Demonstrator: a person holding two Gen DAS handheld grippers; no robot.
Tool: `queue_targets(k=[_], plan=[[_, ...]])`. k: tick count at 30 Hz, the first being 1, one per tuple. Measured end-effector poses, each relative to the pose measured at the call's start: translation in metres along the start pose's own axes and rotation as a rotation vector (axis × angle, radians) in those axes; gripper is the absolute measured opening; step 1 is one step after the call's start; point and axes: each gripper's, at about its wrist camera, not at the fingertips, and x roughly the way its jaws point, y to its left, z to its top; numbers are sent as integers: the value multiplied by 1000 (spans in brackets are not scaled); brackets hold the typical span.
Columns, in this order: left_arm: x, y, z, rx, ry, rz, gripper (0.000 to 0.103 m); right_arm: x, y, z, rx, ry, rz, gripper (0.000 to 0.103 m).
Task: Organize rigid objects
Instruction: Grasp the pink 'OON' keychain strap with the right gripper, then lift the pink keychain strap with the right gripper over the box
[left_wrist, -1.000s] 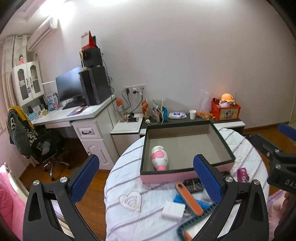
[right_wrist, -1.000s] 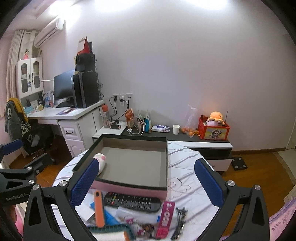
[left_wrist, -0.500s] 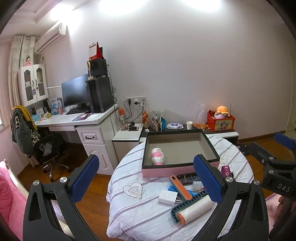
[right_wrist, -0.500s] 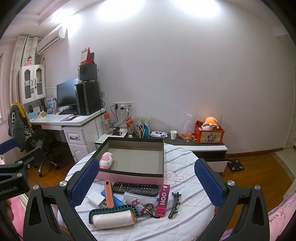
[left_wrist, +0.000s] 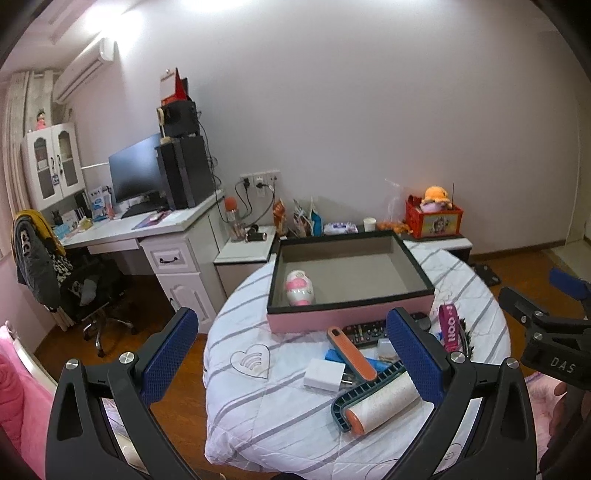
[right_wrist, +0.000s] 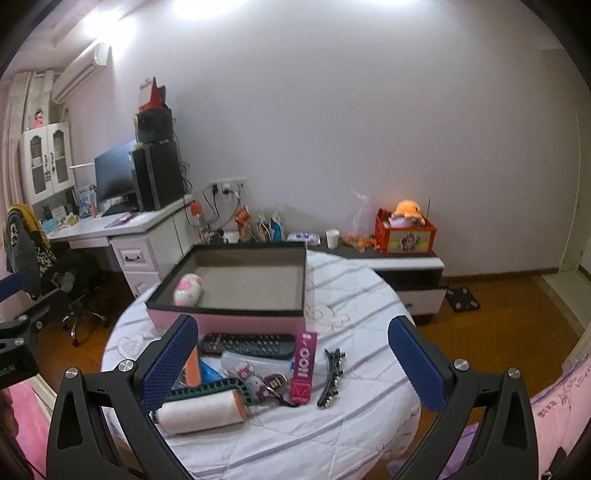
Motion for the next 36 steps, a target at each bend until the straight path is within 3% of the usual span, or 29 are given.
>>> queue_targets(k=[16,22,25,27,28,36], plan=[[97,-27,-25,78,185,-23,103,123,-21,-41,63,202,57,102],[117,-24,-27,75,217,-21,103,151,-24,-41,58,250,56,78],[123,-22,-28,75,227,-26,103,162,-23,-41,53,273,60,57],[126,-22,-28,75,232,-25,103,165,-22,-42,43,283,70,30],[126,-21,-29,75,233,-28,103,165,-22,-42,40,279,83,26],[117,-22,-27,72,215,-53,103,128,-5,-23,-19,190,162,24]])
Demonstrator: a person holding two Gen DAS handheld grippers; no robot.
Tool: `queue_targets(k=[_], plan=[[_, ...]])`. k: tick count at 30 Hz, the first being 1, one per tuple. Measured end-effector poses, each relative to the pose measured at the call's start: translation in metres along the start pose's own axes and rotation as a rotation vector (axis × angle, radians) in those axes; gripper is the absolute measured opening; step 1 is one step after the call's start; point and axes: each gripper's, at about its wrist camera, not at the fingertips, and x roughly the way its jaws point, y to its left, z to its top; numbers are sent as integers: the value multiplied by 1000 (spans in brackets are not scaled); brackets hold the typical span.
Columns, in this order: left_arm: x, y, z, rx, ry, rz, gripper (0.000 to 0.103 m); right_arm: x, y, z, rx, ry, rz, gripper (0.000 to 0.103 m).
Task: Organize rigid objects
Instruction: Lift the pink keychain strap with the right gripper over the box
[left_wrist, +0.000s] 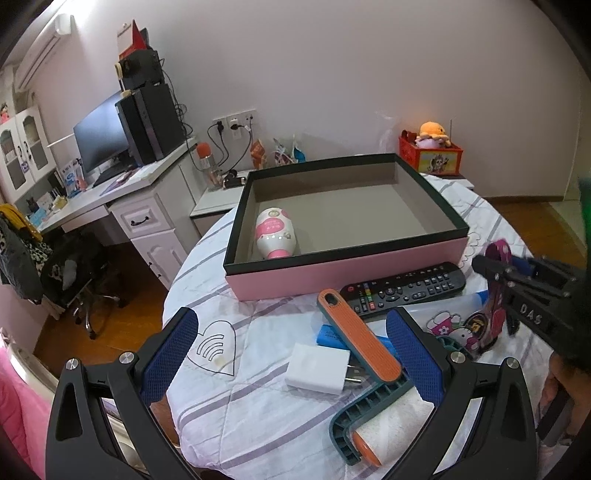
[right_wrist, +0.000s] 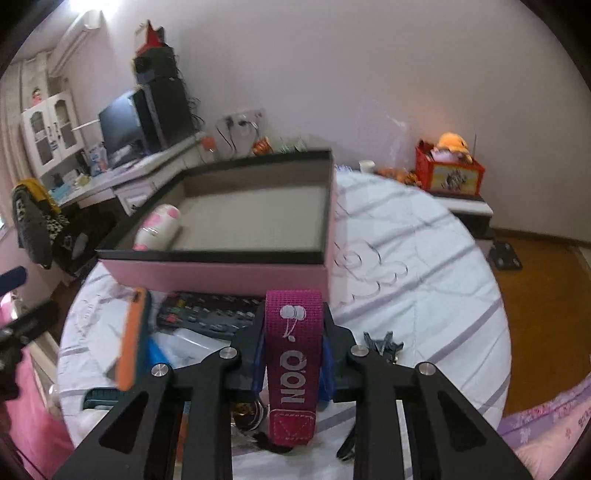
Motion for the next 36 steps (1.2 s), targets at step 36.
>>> queue_targets(k=[36], plan=[[-26,24,60,-106,-163,-24,103,-81,124,145,-385,-259,23,24]])
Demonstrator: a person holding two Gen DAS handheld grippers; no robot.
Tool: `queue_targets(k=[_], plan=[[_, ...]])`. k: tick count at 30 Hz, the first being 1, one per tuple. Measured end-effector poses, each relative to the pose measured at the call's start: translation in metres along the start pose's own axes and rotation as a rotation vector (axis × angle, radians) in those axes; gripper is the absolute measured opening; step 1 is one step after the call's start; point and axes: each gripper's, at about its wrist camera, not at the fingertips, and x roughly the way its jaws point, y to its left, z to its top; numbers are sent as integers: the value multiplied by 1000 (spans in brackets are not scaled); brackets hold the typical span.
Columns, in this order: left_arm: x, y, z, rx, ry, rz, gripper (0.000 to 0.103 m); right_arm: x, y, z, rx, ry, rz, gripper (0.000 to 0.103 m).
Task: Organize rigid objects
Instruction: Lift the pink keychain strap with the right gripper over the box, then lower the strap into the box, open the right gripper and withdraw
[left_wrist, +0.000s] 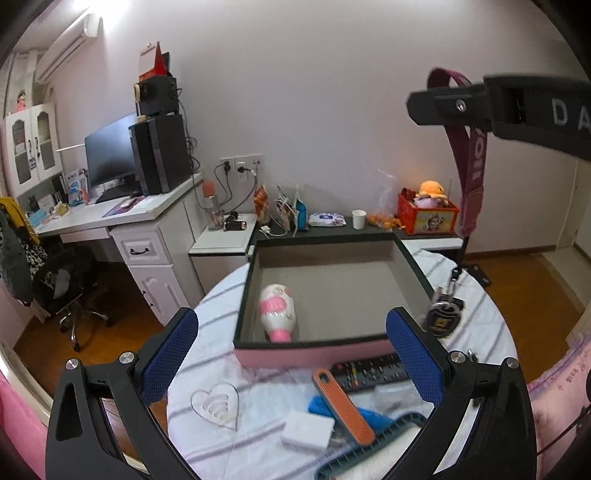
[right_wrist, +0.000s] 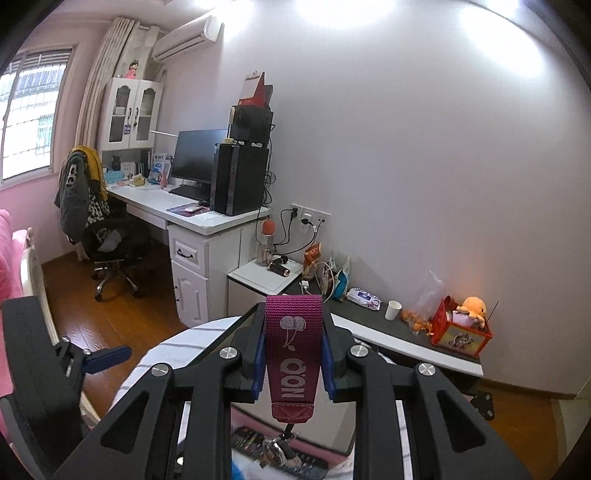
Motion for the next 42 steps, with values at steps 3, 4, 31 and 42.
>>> queue_targets(k=[3,4,31,42], plan=[[16,8,11,-9,-2,22,103,18,-7,6,-3,14,-2,24],[20,10,15,-11,-3,29,103,23,-8,7,-4,17,-1,24],[156,30,30,-7,159,128,103,170,-39,-40,41,262,72,25],[119,30,34,-5,113,137,103,139,-46,-41,81,237,40,79]])
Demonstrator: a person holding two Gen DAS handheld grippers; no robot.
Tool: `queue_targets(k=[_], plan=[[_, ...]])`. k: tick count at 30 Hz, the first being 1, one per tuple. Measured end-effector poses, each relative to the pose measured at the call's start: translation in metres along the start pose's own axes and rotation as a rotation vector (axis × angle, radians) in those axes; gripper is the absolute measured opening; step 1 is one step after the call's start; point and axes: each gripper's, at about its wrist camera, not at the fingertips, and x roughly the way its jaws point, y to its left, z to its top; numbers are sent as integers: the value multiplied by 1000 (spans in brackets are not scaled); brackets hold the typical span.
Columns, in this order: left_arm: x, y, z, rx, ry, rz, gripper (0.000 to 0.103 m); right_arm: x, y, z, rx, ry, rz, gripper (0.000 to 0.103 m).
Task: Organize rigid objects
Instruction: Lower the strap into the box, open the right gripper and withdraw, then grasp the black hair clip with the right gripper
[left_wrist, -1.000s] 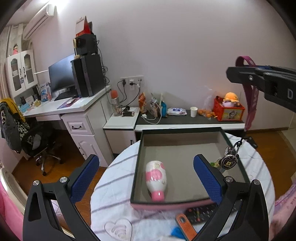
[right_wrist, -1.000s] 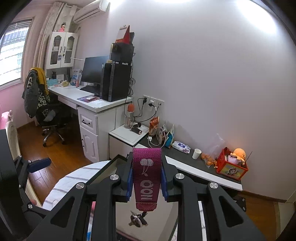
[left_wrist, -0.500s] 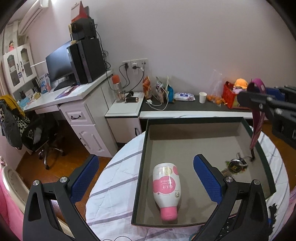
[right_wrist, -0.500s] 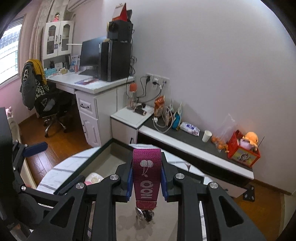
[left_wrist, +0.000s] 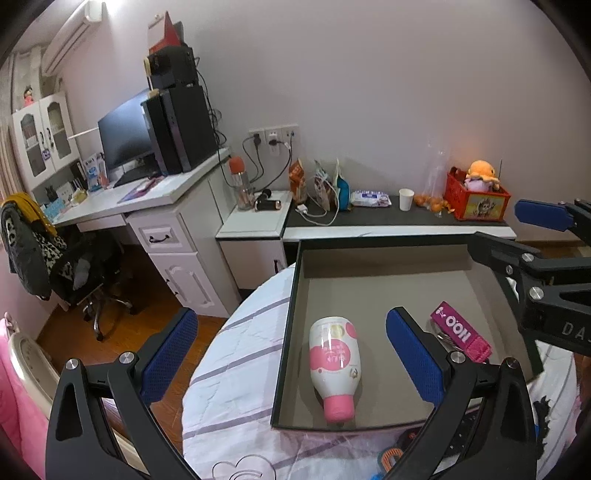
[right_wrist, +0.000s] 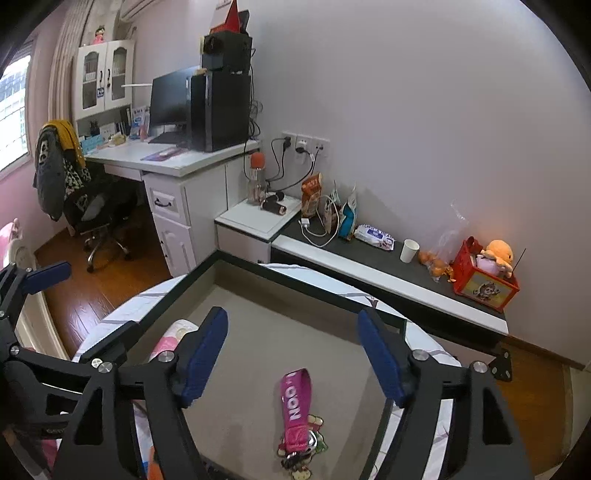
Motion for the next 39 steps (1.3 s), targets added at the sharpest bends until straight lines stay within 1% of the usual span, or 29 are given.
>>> queue_targets(k=[4,9,15,19,23,28,31,39], plan=[[-33,5,-3,-8,-48,-3,103,-29,0,-3,3,-31,-18,79],[-75,11,-11,-20,-102,-9,103,-71,6,-16,13,-73,-27,80],[-121,12,-23,-14,-147,-16,103,-112,13,-41,22,-95,-36,80],[-146,9,-37,-5,-163,-22,103,-136,16,-66,42,-102,-51,80],[-160,9,-59,-2,-151,-46,103,-153,16,-93,76,-96,-57,80],[-173,3,-94,24,-114,-74,103,-170,15,-133,137,-76,-72,80],[-179,-1,-107,42,-98,-91,103,-176,13,-150,171,-65,-71,80],[-193,-13,-120,65,-103,-110,103,-188,9,-173,211,-54,-104,80]])
